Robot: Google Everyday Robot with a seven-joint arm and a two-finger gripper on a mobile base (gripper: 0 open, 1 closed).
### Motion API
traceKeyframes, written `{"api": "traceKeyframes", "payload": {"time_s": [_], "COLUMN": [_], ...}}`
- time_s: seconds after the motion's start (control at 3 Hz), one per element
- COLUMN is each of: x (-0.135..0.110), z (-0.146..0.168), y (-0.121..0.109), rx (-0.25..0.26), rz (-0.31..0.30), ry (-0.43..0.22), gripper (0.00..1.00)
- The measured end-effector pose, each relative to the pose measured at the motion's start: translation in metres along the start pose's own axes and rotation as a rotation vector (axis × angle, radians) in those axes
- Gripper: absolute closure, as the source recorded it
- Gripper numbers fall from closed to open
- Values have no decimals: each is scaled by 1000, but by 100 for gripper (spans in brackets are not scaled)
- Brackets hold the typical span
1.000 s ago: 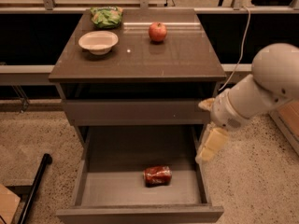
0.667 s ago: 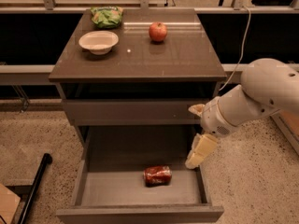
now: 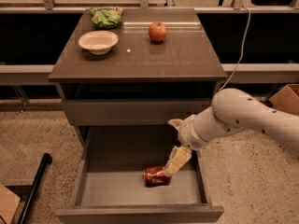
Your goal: Pick coke can from middle drawer and place on counter
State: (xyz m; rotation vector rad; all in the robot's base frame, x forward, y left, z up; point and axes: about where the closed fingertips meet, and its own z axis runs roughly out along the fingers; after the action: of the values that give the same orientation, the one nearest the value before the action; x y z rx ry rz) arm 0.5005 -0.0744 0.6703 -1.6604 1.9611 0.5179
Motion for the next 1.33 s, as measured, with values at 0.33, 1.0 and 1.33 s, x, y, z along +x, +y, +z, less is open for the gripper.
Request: {"api": "traceKeyframes", "payload": {"time_s": [0.33,1.0,1.33], "x": [4,16,41], "z": [31,54,84], "y": [-5,2,7], "rx": [-52,-75,-79], "rz": [53,64,86], "ry": [-73,-90,-118], "gripper": [0,0,0]}}
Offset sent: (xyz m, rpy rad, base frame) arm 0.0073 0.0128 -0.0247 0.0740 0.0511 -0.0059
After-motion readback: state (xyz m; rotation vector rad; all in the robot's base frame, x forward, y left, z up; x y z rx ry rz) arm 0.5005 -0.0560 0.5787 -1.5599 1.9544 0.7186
